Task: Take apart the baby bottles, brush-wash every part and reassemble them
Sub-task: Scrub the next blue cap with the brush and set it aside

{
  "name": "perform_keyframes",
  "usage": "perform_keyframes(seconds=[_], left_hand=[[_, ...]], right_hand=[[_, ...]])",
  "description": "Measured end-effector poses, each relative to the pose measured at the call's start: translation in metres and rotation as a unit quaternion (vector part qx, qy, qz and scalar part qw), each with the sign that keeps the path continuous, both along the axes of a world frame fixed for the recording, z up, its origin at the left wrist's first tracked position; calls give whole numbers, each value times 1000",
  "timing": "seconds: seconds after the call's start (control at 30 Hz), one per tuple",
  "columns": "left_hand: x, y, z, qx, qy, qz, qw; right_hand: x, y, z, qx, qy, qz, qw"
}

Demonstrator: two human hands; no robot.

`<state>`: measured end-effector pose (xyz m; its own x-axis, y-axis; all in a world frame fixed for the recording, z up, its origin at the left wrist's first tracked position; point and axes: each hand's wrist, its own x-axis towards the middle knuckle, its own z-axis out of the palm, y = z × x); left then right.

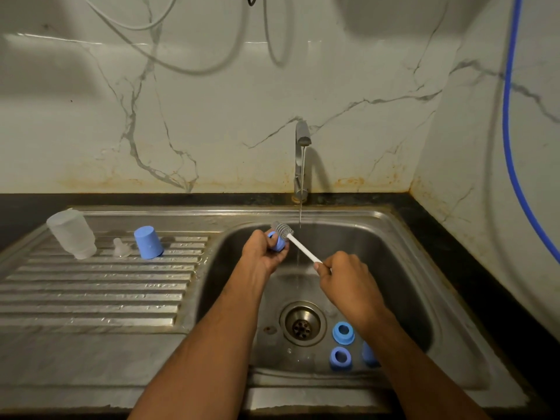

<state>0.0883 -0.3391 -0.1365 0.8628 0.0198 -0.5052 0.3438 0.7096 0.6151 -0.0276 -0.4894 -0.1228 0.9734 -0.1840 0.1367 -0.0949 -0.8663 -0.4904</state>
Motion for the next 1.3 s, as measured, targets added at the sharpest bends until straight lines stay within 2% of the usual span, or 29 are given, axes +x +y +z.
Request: perform_keyframes(seconds=[0.27,0.47,0.63,0.77,1.03,1.13,1.3], left_hand=[[6,14,-2,-56,6,13,998],[-10,1,-3,-77,-15,-57,995],[-8,9,5,-111,-30,-6,993],[-4,7,3,-115,-21,-13,993],[4,3,3,-28,-54,-32,998],[11,6,2,5,-38,-18,999],[8,11,-1,4,-9,-5,1000]], right_hand=[[-7,0,-3,17,24,27,999],[-3,2,1,33,-9,-7,999],[-5,4,1,23,14,13,1000],[-6,0,0,26,3,7,1000],[5,2,4,39,-23,-8,999],[0,-3,1,42,2,8,999],[-8,-11,-2,28,38,22,999]])
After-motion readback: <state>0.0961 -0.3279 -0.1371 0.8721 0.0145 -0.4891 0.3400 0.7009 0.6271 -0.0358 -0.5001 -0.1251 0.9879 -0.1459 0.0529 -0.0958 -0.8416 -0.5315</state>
